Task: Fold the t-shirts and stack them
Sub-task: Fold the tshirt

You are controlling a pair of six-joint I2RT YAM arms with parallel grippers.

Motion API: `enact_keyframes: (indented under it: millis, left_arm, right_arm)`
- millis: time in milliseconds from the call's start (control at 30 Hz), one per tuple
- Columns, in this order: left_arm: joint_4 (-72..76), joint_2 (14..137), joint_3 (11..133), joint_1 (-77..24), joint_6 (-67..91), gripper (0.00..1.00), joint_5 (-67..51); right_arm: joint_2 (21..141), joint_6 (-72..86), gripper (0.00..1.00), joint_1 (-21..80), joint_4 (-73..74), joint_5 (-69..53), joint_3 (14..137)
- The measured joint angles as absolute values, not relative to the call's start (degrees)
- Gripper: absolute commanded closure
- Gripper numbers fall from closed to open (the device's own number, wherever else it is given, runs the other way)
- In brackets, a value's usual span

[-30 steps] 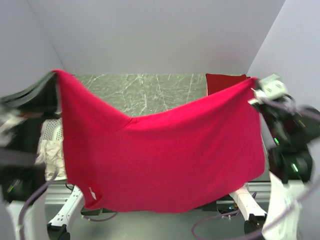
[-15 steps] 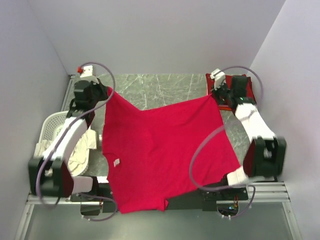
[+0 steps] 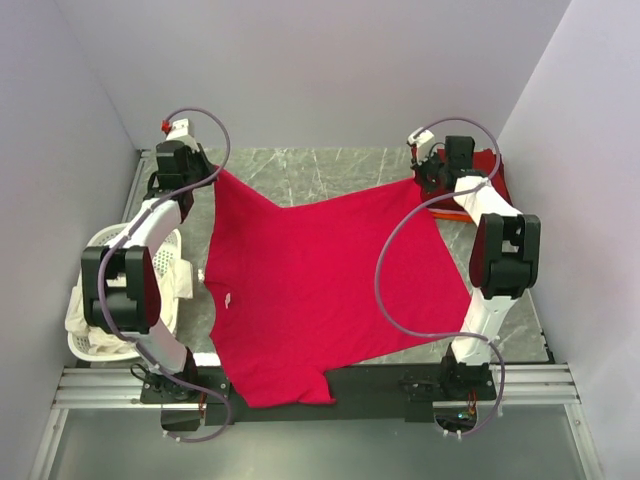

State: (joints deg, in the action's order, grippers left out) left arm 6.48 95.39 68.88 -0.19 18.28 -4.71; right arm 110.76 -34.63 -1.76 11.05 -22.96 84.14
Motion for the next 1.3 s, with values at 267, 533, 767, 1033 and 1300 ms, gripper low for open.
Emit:
enact_keyframes:
  millis: [267, 533, 767, 1033, 1300]
  left_arm:
    - [5.58, 85.65, 61.17, -0.23, 19.07, 1.0, -8.93]
    - [2.63, 71.72, 52.29, -0.23, 21.78, 1.0, -10.61]
    - [-0.97, 65.47, 49.01, -0.23, 23.2, 1.0, -11.88]
    - [-4.86, 59.92, 44.23, -0.23, 25.3, 1.0, -14.06]
    - [-9.02, 53.76, 41.06, -0.23, 28.29, 1.0, -15.16]
  right_arm:
    - [105.82, -38.09, 1.0, -1.83, 9.41, -22.98, 75.96]
    - [102.8, -40.45, 1.0, -3.16, 8.51, -23.75, 72.29]
    - [100.53, -41.67, 1.0, -4.05, 8.12, -25.17, 68.97]
    - [98.76, -42.68, 1.0, -4.62, 7.7, -26.22, 67.02]
    - [97.62, -43.35, 1.0, -6.02, 7.64, -26.68, 64.73]
